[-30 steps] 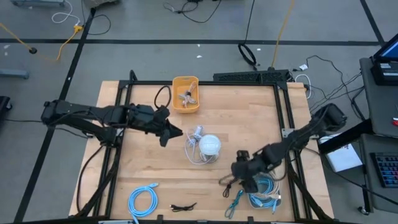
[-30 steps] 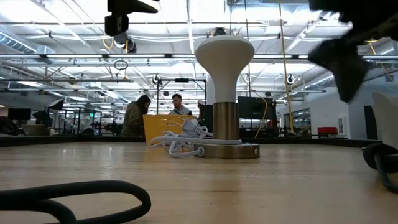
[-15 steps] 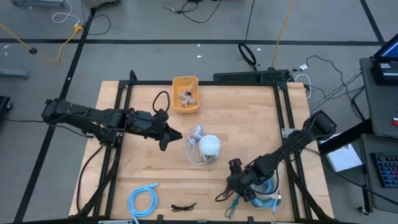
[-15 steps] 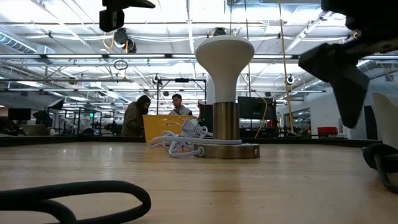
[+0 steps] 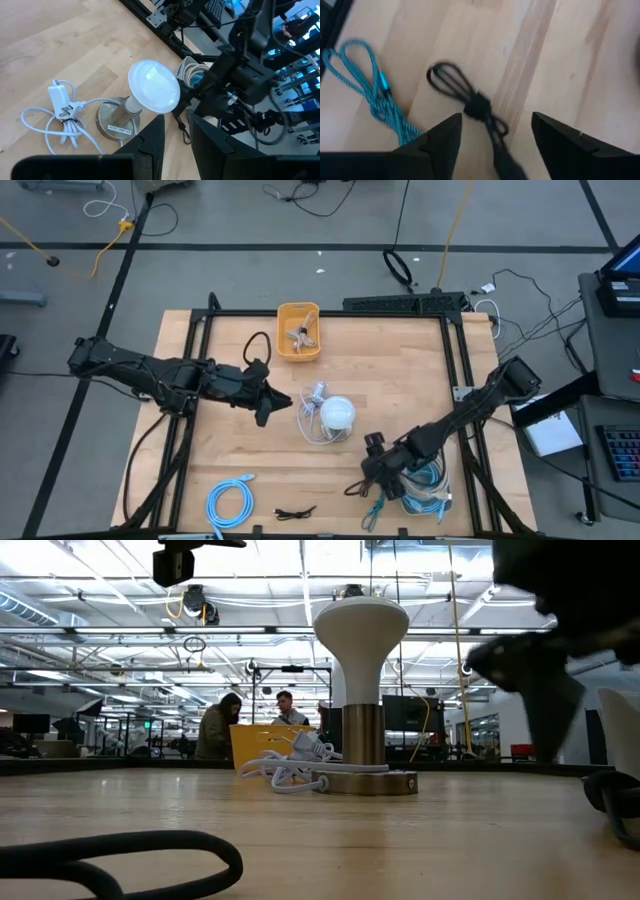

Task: Pick & Place USB Port
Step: Put the right black charger cable into the yellow bin

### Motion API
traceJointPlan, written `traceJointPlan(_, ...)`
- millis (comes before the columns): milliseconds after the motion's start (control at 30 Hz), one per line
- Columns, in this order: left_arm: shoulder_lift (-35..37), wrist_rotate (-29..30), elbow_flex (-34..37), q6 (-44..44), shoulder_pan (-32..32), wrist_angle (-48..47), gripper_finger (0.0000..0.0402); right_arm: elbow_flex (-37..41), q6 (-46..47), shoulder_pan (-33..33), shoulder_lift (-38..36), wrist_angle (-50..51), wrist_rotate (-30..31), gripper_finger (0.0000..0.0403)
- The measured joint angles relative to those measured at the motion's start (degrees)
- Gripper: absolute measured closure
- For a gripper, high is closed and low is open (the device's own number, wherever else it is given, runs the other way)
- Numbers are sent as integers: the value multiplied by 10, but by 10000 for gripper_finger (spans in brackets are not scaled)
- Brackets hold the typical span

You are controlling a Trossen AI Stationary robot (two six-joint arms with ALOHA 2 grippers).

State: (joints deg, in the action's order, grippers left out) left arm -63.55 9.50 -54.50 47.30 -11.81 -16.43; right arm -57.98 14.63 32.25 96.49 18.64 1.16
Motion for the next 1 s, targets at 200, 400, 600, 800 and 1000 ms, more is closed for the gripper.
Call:
traceJointPlan(200,0,0,0,2,0,2,309,54,17,-3,0,-52,-30,209)
traceJointPlan(400,0,1,0,4,0,4,309,70,23,-12,0,-77,-42,213)
traceJointPlan(600,0,10,0,4,0,4,309,79,47,-14,-1,-81,-36,272)
traceJointPlan(800,0,10,0,6,0,4,309,80,59,-15,-1,-79,-25,365)
traceJointPlan(1000,0,10,0,19,-6,7,309,62,90,-21,-10,-74,-19,392)
